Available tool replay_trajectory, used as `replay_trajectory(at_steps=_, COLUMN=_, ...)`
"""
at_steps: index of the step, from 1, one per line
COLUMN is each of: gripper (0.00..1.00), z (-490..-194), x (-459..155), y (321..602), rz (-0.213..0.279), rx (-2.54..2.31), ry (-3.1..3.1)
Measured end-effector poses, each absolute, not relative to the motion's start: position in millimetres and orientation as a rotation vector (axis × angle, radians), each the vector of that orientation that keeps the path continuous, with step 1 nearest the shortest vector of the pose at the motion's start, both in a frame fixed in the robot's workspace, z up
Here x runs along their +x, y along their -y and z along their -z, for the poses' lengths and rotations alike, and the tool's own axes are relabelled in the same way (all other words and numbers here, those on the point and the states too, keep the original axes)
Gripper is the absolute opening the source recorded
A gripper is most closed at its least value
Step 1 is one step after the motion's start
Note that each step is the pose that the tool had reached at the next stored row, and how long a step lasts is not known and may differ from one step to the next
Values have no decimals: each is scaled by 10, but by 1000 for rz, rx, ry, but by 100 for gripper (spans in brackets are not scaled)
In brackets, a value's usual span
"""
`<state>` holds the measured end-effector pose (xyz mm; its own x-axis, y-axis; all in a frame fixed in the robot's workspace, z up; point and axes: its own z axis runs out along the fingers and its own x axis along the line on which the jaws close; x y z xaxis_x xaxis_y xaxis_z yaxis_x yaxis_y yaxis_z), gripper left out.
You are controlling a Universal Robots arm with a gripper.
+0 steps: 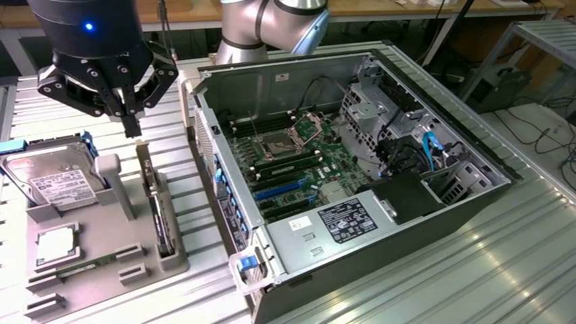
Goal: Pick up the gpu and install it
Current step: 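Pick up the gpu and move the gpu toward the slot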
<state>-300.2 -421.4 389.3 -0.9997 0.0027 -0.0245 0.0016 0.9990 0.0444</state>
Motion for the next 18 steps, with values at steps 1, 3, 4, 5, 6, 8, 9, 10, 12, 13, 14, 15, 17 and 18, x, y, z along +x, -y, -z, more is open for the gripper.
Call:
replay_trajectory(at_steps=1, gripper=11, z=-3893, x=-3002, y=4214, rz=-69, rx=3, ry=-3116)
replay_trajectory(at_steps=3, gripper=24, z=-3893, x=-3002, y=4214, rz=-69, rx=3, ry=-3116)
replay_trajectory(at_steps=4, gripper=30, z=-3893, x=-3003, y=4214, rz=-69, rx=3, ry=-3116)
replay_trajectory(at_steps=5, gripper=30, z=-3893, x=-3002, y=4214, rz=-69, rx=3, ry=-3116)
replay_trajectory(at_steps=6, gripper=30, z=-3893, x=-3002, y=4214, rz=-69, rx=3, ry=-3116)
replay_trajectory(at_steps=8, gripper=42, z=-3893, x=-3002, y=4214, rz=-69, rx=3, ry=-3116)
replay_trajectory(at_steps=9, gripper=48, z=-3893, x=-3002, y=4214, rz=-69, rx=3, ry=-3116)
replay_trajectory(at_steps=10, gripper=54, z=-3893, x=-3003, y=4214, rz=-69, rx=3, ry=-3116)
replay_trajectory(at_steps=12, gripper=60, z=-3893, x=-3002, y=4214, rz=-69, rx=3, ry=-3116)
replay_trajectory(at_steps=13, gripper=60, z=-3893, x=-3002, y=4214, rz=-69, rx=3, ry=-3116)
replay_trajectory(at_steps=14, gripper=66, z=-3893, x=-3003, y=4214, rz=-69, rx=3, ry=-3116)
replay_trajectory(at_steps=15, gripper=66, z=-3892, x=-3003, y=4214, rz=-69, rx=3, ry=-3116)
replay_trajectory(at_steps=17, gripper=66, z=-3885, x=-3002, y=4223, rz=-69, rx=-3, ry=-3116)
replay_trajectory(at_steps=18, gripper=66, z=-3881, x=-3002, y=4232, rz=-69, rx=-5, ry=-3116)
